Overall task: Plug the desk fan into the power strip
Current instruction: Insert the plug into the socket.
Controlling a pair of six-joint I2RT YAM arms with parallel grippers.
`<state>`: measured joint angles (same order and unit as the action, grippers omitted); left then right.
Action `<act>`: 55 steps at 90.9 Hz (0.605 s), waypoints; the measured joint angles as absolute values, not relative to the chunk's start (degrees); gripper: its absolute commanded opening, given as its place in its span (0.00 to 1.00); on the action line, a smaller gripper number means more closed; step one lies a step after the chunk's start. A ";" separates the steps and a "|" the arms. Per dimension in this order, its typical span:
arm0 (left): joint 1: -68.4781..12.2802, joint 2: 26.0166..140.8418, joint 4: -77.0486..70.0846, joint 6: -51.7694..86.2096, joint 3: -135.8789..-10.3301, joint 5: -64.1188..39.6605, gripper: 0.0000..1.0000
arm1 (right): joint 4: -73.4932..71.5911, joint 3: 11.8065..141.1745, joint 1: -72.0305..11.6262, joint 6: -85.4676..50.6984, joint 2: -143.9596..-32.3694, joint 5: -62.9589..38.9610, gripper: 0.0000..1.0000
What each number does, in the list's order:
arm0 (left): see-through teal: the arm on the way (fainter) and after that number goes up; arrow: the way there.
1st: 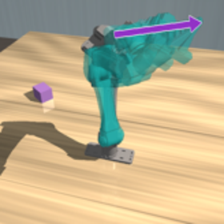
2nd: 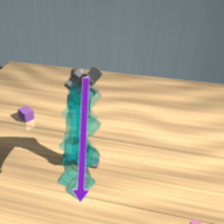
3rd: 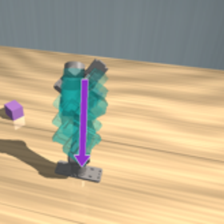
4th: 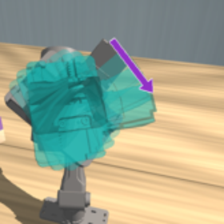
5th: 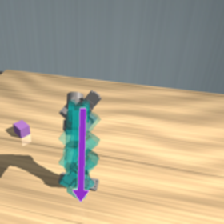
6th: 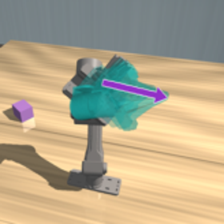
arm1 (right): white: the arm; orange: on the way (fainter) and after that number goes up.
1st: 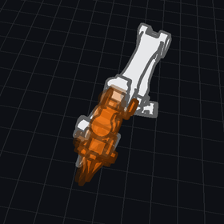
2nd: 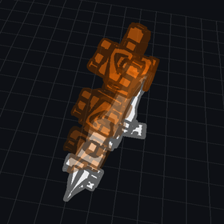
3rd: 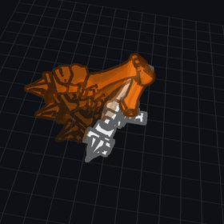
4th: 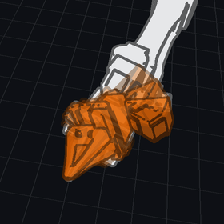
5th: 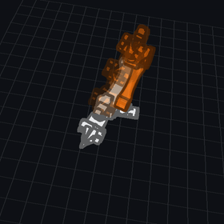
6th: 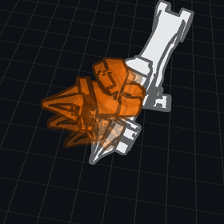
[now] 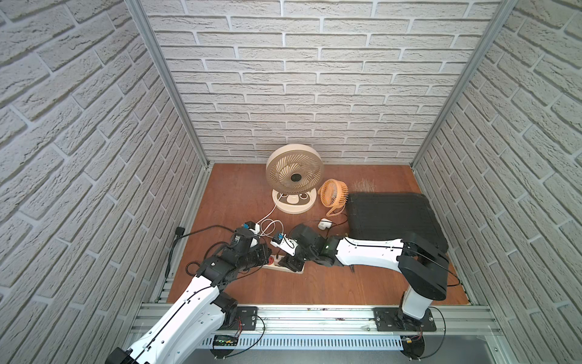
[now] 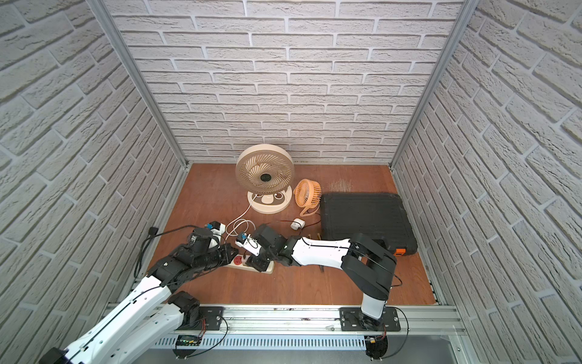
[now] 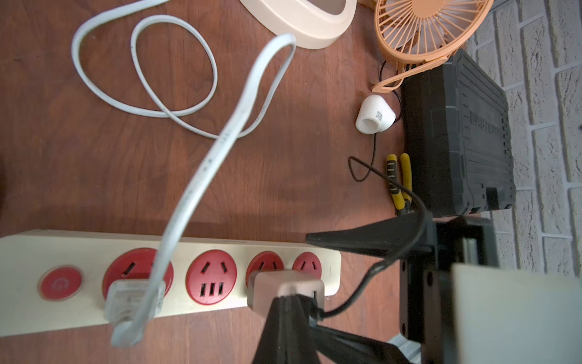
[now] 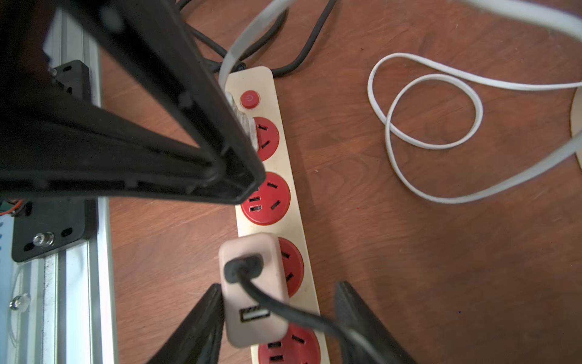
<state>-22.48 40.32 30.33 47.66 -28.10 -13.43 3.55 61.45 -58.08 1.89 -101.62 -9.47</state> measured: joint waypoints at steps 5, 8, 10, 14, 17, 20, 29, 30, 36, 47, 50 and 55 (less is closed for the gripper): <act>-22.59 40.71 29.50 47.72 -27.68 -13.41 0.00 | 4.01 61.84 -58.13 2.39 -101.95 -9.54 0.44; -22.83 41.04 29.10 47.83 -27.40 -13.39 0.00 | 4.32 62.00 -58.13 2.59 -102.06 -9.69 0.42; -22.98 41.21 28.82 47.86 -27.24 -13.43 0.00 | 4.54 62.13 -58.13 2.61 -102.13 -9.85 0.41; -23.55 41.82 28.10 48.14 -26.85 -13.39 0.00 | 4.89 62.39 -58.22 3.14 -102.30 -9.96 0.32; -23.94 42.30 27.55 48.34 -26.52 -13.28 0.00 | 5.04 62.59 -58.24 3.49 -102.45 -10.13 0.25; -24.51 42.81 26.96 48.71 -26.06 -13.21 0.00 | 5.13 62.72 -58.30 3.75 -102.48 -10.52 0.18; -26.24 43.57 25.39 49.36 -24.71 -12.27 0.00 | 5.61 62.96 -58.39 3.51 -102.54 -10.94 0.04; -26.33 43.64 25.28 49.45 -24.64 -12.10 0.00 | 5.63 62.98 -58.39 3.44 -102.54 -11.03 0.04; -26.92 43.77 24.95 49.84 -24.45 -11.25 0.00 | 5.72 63.02 -58.39 3.40 -102.61 -11.22 0.03; -27.42 42.74 25.15 50.26 -24.12 -10.33 0.00 | 6.50 63.66 -58.94 3.53 -102.78 -10.09 0.03; -27.51 42.37 25.50 50.28 -24.08 -10.17 0.00 | 6.66 63.75 -59.20 3.64 -102.80 -9.45 0.03; -27.68 41.50 26.44 50.28 -24.03 -10.02 0.00 | 6.72 63.79 -59.81 3.77 -102.80 -8.10 0.03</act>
<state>-27.68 41.50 26.44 50.28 -24.03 -10.02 6.72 63.79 -59.81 3.77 -102.80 -8.10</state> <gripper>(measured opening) 0.048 0.307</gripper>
